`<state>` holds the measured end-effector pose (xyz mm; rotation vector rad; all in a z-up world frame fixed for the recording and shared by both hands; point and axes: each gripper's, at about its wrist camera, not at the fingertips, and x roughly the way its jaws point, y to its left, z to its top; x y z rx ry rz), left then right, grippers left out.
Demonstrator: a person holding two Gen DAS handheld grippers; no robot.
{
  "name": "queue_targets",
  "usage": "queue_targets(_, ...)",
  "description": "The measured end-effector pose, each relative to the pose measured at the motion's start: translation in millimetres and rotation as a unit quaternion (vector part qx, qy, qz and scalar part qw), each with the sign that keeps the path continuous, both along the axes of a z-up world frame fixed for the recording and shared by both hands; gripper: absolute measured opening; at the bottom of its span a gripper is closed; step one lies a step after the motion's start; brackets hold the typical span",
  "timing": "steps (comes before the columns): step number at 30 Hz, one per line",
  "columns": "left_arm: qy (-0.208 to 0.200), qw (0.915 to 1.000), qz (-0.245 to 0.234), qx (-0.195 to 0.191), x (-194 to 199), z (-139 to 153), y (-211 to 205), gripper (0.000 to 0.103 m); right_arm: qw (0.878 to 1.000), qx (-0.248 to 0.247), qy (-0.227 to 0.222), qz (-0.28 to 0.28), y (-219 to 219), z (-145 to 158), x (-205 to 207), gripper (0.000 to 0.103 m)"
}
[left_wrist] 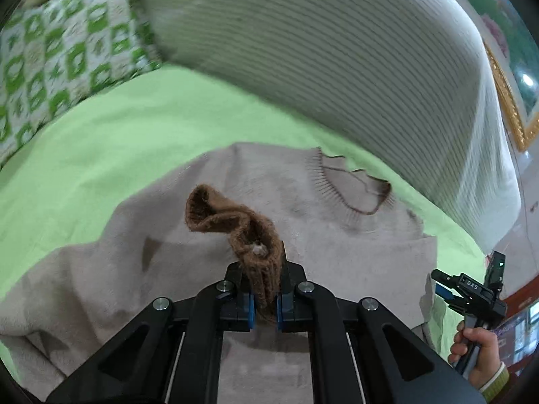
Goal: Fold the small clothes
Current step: 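Carry the held cuff across the sweater body with the left tool and release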
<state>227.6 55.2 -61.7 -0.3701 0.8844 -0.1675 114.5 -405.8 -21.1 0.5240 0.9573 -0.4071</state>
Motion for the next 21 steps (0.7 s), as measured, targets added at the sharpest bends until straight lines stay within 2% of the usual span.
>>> queue_targets(4,-0.003,0.9999,-0.008,0.013,-7.8,-1.2,0.1,0.006,1.000,-0.003,0.011,0.025,9.9,-13.1,12.3,0.058)
queue_targets(5,-0.002,0.9999,-0.010,0.014,-9.2,-1.7,-2.2,0.006,0.999,-0.009,0.015,0.039,13.8,-15.4,15.2,0.048)
queue_targets(6,-0.003,0.9998,-0.016,0.011,-10.4,-1.7,-5.7,0.006,0.998,-0.014,0.023,0.051,17.0,-16.7,19.0,0.008)
queue_targets(8,-0.007,0.9995,-0.029,0.008,-8.8,-2.5,-18.4,0.006,0.998,-0.030,0.036,0.052,15.3,-11.9,20.9,0.008)
queue_targets(11,-0.013,0.9980,-0.060,0.017,-6.7,-7.0,-42.8,0.006,0.997,-0.060,0.032,0.042,4.8,7.0,15.8,0.008)
queue_targets(15,-0.009,0.9944,-0.082,0.066,7.9,-27.2,-68.2,0.007,0.995,-0.082,0.047,0.039,-6.0,13.1,13.8,0.007)
queue_targets(17,0.000,0.9929,-0.077,0.090,14.9,-37.3,-65.0,0.007,0.992,-0.102,0.062,0.046,-1.4,6.8,16.1,0.007)
queue_targets(20,0.031,0.9920,-0.068,0.101,20.7,-49.8,-48.2,0.017,0.989,-0.115,0.079,0.042,5.3,-4.3,18.2,0.009)
queue_targets(21,0.032,0.9925,-0.072,0.094,17.4,-48.1,-40.4,0.019,0.989,-0.120,0.081,0.037,7.7,-3.7,17.5,0.017)
